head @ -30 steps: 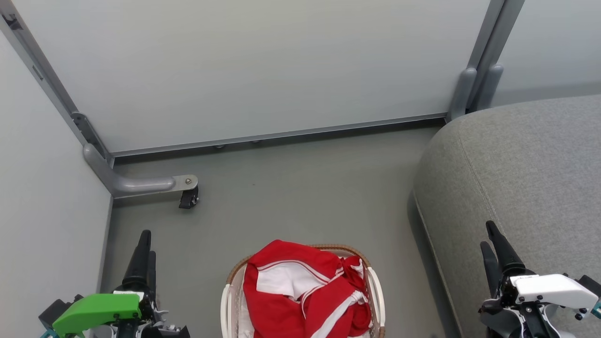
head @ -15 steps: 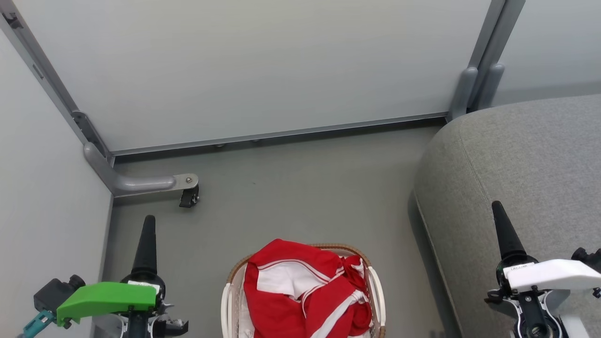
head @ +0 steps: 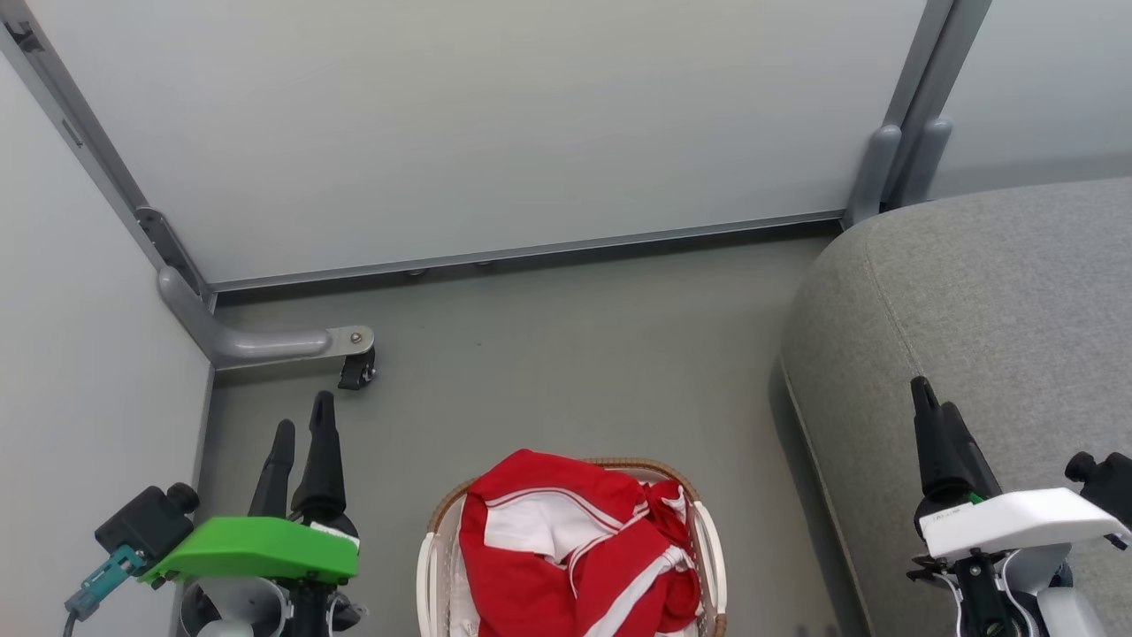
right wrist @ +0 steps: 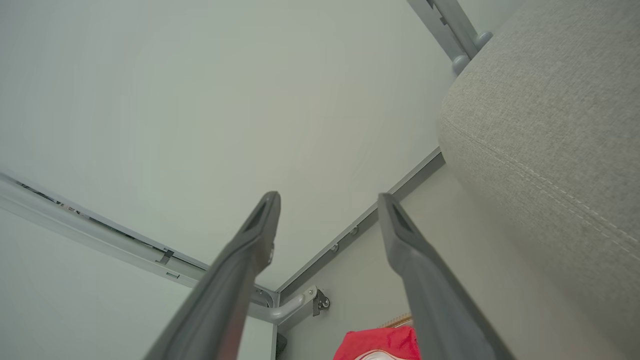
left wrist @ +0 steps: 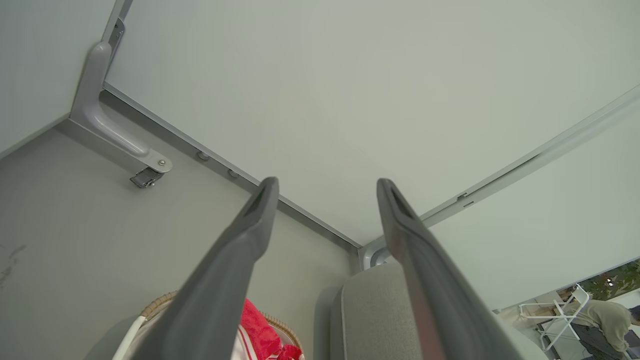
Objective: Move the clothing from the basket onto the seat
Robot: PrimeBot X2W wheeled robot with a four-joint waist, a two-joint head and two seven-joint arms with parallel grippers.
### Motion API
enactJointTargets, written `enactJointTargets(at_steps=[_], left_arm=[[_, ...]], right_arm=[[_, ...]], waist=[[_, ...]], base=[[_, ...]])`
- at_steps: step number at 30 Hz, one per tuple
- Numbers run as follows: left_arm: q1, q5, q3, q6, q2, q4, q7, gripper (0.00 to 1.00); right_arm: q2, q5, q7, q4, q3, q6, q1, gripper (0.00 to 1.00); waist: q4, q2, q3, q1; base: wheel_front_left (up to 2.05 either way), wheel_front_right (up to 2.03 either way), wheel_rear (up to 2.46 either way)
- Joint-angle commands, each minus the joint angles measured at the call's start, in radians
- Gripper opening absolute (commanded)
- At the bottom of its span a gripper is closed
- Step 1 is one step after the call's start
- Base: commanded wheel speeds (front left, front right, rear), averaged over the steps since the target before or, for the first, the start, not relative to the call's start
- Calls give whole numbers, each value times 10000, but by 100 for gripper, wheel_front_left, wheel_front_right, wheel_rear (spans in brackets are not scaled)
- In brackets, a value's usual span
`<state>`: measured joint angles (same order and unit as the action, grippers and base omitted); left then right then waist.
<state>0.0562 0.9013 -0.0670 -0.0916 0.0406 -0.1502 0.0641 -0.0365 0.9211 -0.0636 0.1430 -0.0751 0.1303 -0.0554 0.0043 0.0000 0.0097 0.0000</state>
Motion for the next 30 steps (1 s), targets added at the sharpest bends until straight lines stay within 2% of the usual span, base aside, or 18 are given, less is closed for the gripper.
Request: enactJointTargets(at_steps=[1,12,30], left_arm=[[95,-456,-76,97,66,160,125,100],[-149,-2054,-293,401,76,-196,457,100],[-229,-3786,-577,351,94,-631,953,100]], right_arm=[[-74,-482,-122,-163,51,4,-10,100],[-89,-2425,-468,-84,319,4,79,100],[-114,-4624,-961,332,474,4,159,100]], waist=[[1,0,2,0],[31,0,12,0],[183,0,49,0]], base=[[0,0,0],[0,0,0],[0,0,0]])
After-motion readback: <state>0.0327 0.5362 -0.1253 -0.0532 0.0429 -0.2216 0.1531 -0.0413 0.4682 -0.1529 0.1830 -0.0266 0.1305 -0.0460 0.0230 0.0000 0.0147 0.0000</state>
